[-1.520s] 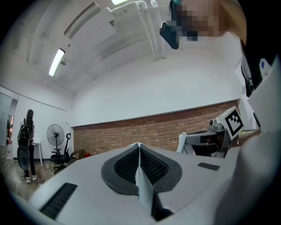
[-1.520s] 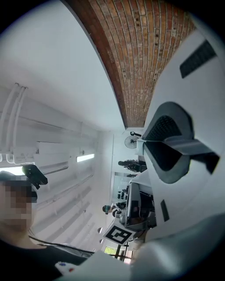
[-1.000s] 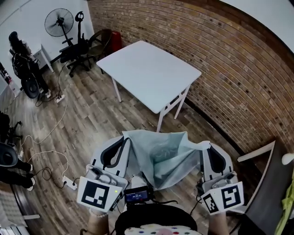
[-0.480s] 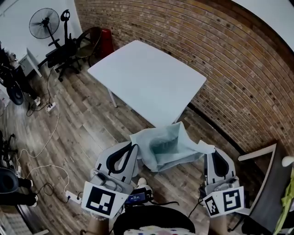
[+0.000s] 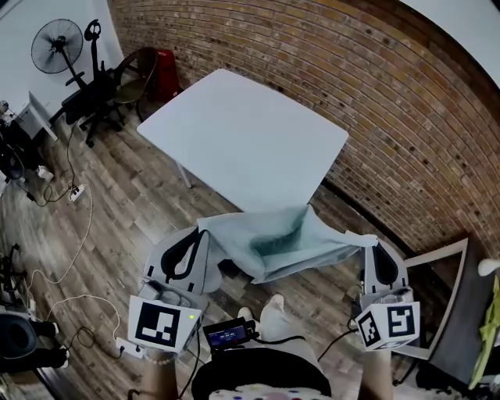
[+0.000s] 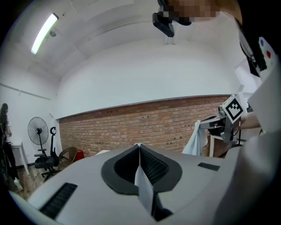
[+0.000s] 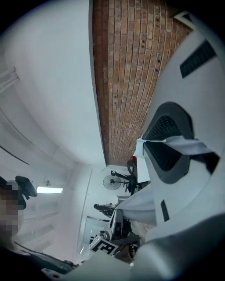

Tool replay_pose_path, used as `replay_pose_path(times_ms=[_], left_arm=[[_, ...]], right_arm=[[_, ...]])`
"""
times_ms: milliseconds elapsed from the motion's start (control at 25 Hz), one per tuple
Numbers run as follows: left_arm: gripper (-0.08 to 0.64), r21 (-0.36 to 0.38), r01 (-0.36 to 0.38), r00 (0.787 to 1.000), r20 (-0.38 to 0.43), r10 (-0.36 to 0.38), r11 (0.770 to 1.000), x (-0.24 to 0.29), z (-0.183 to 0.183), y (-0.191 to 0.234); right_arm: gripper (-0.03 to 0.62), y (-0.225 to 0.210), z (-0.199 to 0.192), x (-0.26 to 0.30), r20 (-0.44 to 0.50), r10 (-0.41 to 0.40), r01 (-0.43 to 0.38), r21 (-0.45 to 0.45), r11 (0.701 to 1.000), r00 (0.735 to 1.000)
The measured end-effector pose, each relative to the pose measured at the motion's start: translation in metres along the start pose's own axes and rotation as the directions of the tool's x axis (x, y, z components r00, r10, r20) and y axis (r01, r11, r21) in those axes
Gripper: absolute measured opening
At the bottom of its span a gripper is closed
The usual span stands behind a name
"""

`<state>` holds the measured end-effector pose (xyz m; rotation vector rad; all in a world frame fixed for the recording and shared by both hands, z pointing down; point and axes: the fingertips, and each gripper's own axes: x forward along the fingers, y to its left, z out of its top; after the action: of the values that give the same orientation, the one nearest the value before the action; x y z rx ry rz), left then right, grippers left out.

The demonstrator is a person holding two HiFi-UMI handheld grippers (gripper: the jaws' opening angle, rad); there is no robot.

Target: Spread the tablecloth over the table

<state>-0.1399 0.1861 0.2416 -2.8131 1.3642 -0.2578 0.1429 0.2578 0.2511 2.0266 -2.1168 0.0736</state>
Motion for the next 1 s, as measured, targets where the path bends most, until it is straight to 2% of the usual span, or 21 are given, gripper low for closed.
replay_pose_path(times_ms=[120, 280, 520, 760, 1000], left_arm=[[0.015, 0.047, -0.044, 0.999, -0.005, 0.044, 0.998, 0.004, -0.008, 0.029], [0.015, 0.041, -0.102, 0.994, -0.024, 0.103, 0.994, 0.006, -0.018, 0.060], [0.015, 0.036, -0.171, 0.984, -0.044, 0.172, 0.985, 0.001, -0.029, 0.095], [0.015, 0.030, -0.210, 0.976, -0.058, 0.212, 0.977, 0.007, -0.039, 0.109], [0.015, 0.036, -0.258, 0.963, -0.075, 0.260, 0.965, 0.008, -0.042, 0.127]], right_arm=[[0.037, -0.029, -0.009, 0.005, -0.028, -0.080, 0.080, 0.001, 0.997, 0.996], [0.037, -0.073, -0.014, 0.008, -0.040, -0.184, 0.185, 0.021, 0.983, 0.982], [0.037, -0.134, -0.017, 0.001, -0.059, -0.324, 0.324, -0.006, 0.946, 0.944], [0.037, -0.200, -0.030, 0.008, -0.098, -0.409, 0.414, 0.030, 0.910, 0.907], [0.037, -0.257, -0.032, 0.030, -0.127, -0.450, 0.459, 0.051, 0.887, 0.884]])
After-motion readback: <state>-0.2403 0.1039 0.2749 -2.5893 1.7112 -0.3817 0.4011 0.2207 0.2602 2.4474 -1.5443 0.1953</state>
